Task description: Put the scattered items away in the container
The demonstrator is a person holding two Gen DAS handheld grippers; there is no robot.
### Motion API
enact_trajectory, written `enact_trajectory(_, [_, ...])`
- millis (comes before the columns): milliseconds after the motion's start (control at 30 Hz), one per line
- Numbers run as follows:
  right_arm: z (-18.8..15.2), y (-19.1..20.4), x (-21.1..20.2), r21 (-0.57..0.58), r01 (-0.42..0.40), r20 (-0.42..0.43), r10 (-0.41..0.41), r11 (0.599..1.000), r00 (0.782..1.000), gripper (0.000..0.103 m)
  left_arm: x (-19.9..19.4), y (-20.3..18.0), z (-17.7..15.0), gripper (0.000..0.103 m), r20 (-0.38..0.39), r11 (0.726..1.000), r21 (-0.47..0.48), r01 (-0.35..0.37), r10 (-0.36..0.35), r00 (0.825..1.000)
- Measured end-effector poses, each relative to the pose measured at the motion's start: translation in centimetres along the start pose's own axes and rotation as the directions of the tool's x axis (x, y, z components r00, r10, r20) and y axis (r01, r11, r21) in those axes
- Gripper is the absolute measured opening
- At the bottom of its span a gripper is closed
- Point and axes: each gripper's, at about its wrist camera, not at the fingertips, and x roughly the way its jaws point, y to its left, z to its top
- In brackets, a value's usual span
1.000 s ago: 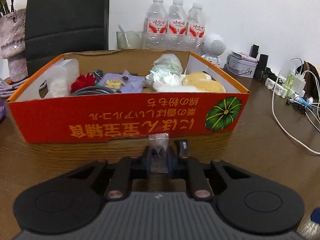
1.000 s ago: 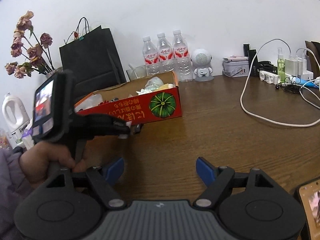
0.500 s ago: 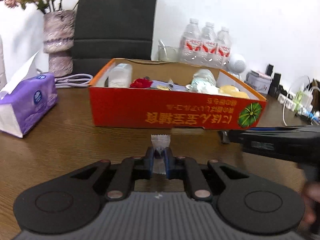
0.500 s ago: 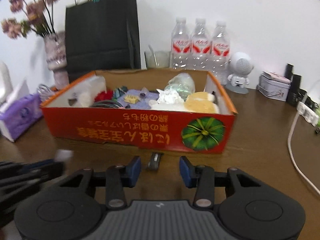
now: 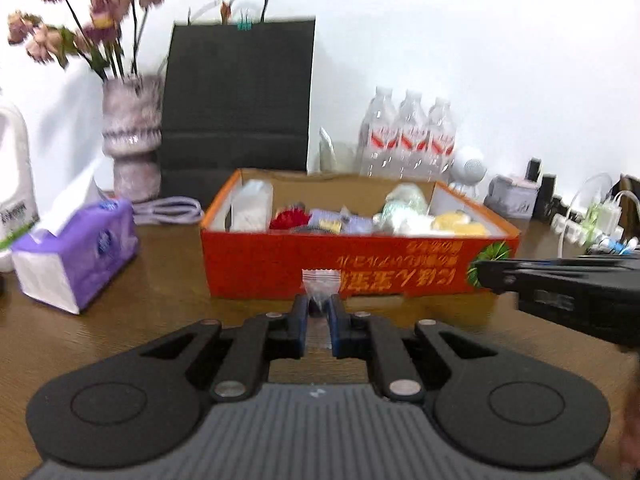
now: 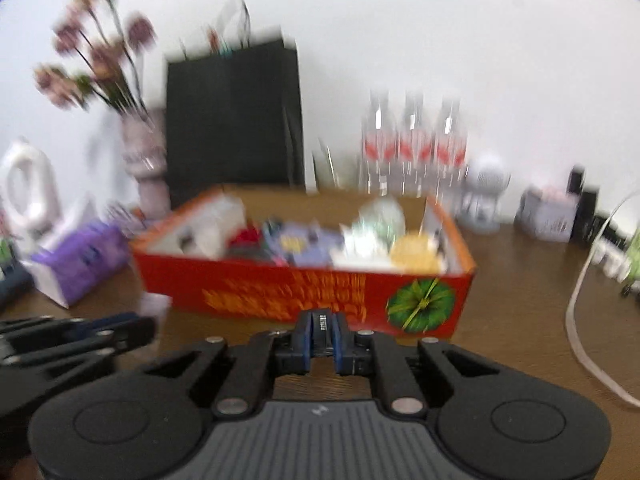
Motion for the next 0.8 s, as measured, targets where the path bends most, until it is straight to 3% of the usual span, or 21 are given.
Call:
enact_trajectory(167, [-0.5,-1.0,-6.4,0.032,-0.003,0.075,0.001,0.999,0.997,0.01,-6.5,-1.7,0.4,0.012,0.118,0.999,-0.007,0.036,-0.035,0.992])
enact_trajectory(300, [-2.6,-0.8,-10.4,0.038,-0.035,0.138,0.029,0.999,0.99,0.01,-11.9,-2.8,-1.3,0.012,0.263,0.999,-0.018,0.033,-0.027,0.964])
enact_trajectory(367, [-4.4,-0.3,-12.4,0.025,-0.043,0.163,0.039,0.999,0.986,0.01,-14.1,-3.3,-2.6,0.012,0.3,1.0,-0.012,0.026,-0.021,0.954])
enact_trajectory(600, [-9.8,0.2,-19.8,-0.013,-0.106,0.278,0.105,0.994,0.955,0.01,-19.8,-3.7,-7.3,0.012,0.253,1.0,-0.015,0.011,-0.007,0.967])
enact_trajectory(800, [-11.4,0.7,-23.1,-0.031,-0.086,0.305,0.092,0.996,0.948,0.01,-21.9,-3.4,-7.7,0.012,0.257,1.0,-0.013,-0.012,0.015,0.966])
